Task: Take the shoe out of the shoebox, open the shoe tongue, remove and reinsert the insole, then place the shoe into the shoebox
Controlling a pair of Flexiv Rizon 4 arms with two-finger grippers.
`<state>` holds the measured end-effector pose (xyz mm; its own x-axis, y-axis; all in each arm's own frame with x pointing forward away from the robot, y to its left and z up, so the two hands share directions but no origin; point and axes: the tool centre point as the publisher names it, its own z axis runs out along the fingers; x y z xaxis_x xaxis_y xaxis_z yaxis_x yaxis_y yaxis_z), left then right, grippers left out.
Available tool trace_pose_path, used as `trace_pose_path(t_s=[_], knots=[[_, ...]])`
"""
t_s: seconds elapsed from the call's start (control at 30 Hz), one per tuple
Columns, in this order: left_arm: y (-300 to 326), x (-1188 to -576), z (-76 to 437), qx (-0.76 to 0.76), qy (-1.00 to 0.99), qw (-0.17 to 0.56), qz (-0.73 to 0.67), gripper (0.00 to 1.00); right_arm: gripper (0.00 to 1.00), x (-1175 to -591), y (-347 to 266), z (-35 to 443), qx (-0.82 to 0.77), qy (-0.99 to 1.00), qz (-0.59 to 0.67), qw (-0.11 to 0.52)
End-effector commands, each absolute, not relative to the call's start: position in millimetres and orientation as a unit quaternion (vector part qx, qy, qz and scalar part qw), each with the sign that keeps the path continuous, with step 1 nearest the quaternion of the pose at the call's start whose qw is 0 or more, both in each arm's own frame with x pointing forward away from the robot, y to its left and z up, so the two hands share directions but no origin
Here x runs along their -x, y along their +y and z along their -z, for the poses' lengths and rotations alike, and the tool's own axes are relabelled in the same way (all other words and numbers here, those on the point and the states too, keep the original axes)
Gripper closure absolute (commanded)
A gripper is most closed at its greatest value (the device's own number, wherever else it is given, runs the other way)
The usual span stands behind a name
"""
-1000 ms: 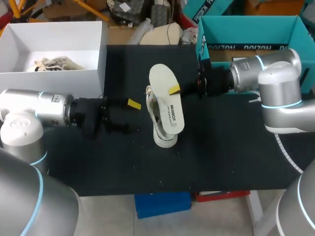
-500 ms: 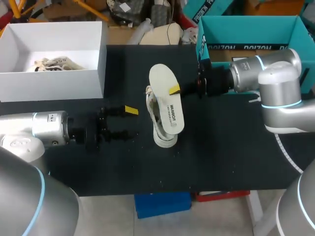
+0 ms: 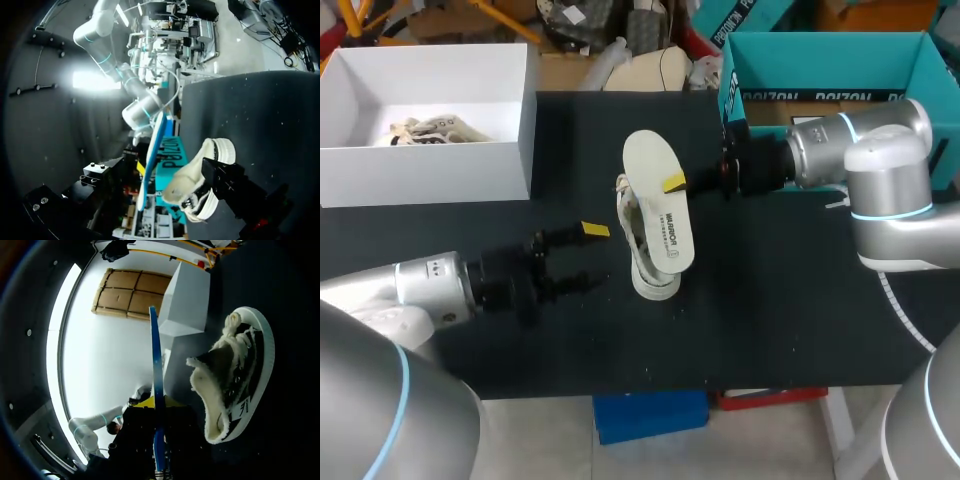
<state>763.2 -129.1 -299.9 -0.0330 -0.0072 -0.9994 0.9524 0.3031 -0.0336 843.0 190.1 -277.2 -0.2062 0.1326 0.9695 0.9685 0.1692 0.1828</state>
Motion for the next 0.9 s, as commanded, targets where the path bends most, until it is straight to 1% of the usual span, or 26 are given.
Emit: trace_pose_path(t_s=[0.03,0.2,0.57,0.6,0.67,0.73,0.9], knots=[[-132,-764,304,-0.393,0.586,0.579,0.41,0.0,1.0,-844,191,277,0.444,-0.621,0.466,0.447],[-142,-771,298,-0.416,0.554,0.594,0.409,0.0,1.0,-844,191,277,0.444,-0.621,0.466,0.447],[-165,-797,284,-0.444,0.532,0.594,0.409,0.0,1.0,-844,191,277,0.444,-0.621,0.466,0.447],[-168,-800,282,-0.447,0.53,0.594,0.409,0.06,1.0,-844,191,277,0.444,-0.621,0.466,0.447],[-174,-805,280,-0.448,0.528,0.593,0.411,0.14,1.0,-844,191,277,0.444,-0.621,0.466,0.447],[-183,-808,279,-0.454,0.526,0.591,0.411,0.15,1.0,-844,191,277,0.444,-0.621,0.466,0.447],[-198,-814,280,-0.46,0.522,0.588,0.413,0.22,1.0,-844,191,277,0.444,-0.621,0.466,0.447]])
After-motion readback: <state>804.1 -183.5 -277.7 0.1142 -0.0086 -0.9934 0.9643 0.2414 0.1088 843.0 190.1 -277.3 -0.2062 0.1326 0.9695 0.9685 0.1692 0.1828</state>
